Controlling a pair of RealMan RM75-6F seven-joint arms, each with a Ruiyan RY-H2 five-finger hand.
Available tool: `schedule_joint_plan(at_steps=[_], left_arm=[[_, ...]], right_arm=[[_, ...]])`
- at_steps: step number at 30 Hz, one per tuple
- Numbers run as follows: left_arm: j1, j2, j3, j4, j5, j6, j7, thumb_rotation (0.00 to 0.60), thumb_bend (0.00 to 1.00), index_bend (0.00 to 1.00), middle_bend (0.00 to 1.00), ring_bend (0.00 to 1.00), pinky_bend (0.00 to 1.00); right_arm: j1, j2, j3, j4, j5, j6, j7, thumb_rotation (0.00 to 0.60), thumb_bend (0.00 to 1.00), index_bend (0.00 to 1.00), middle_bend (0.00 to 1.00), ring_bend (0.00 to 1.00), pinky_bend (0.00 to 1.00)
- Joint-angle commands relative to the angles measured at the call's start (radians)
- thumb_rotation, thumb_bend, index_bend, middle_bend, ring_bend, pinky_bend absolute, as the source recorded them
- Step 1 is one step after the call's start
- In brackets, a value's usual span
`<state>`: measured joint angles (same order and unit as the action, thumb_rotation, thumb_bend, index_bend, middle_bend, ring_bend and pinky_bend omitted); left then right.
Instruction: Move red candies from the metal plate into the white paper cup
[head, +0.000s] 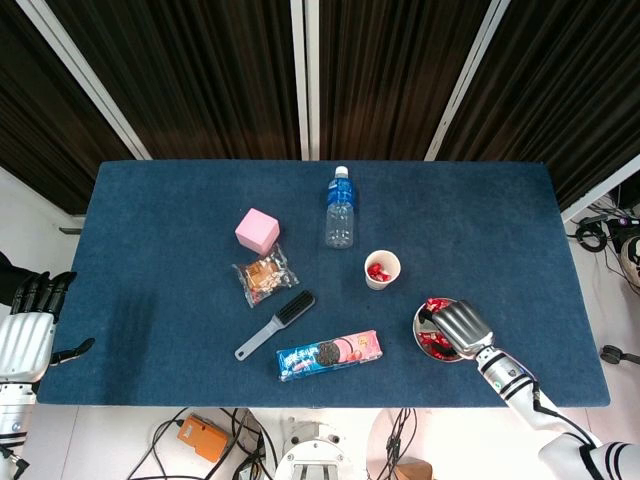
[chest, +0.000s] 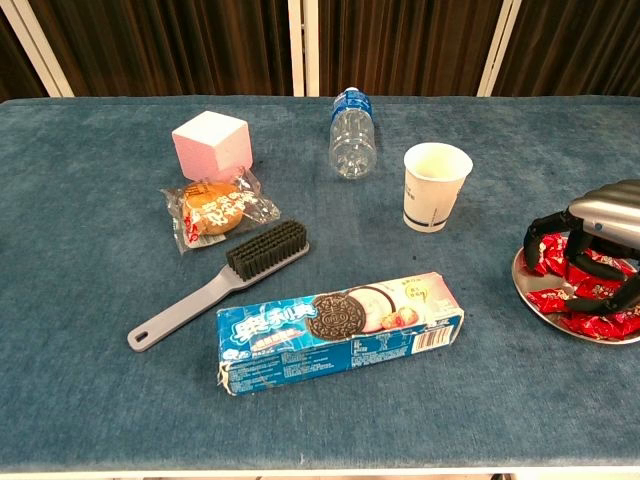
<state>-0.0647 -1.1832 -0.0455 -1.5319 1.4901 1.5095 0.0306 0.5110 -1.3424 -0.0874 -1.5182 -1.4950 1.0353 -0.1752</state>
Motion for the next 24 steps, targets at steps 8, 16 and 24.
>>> schedule_joint_plan(at_steps=[8, 16, 24], left_arm=[[0.002, -0.004, 0.002, 0.007, -0.001, 0.000, -0.005, 0.600, 0.00, 0.07, 0.10, 0.00, 0.00], [0.005, -0.004, 0.002, 0.013, -0.002, 0.004, -0.010, 0.600, 0.00, 0.07, 0.10, 0.00, 0.00], [0.003, -0.004, 0.002, 0.014, 0.000, 0.002, -0.011, 0.600, 0.00, 0.07, 0.10, 0.00, 0.00]], right_arm=[[-0.009, -0.017, 0.006, 0.015, 0.019, -0.026, -0.026, 0.600, 0.41, 0.51, 0.90, 1.00, 1.00], [-0.006, -0.033, 0.026, 0.033, 0.027, -0.036, -0.020, 0.600, 0.53, 0.64, 0.90, 1.00, 1.00], [0.011, 0.028, 0.126, -0.010, 0.032, 0.040, 0.039, 0.600, 0.55, 0.65, 0.91, 1.00, 1.00]])
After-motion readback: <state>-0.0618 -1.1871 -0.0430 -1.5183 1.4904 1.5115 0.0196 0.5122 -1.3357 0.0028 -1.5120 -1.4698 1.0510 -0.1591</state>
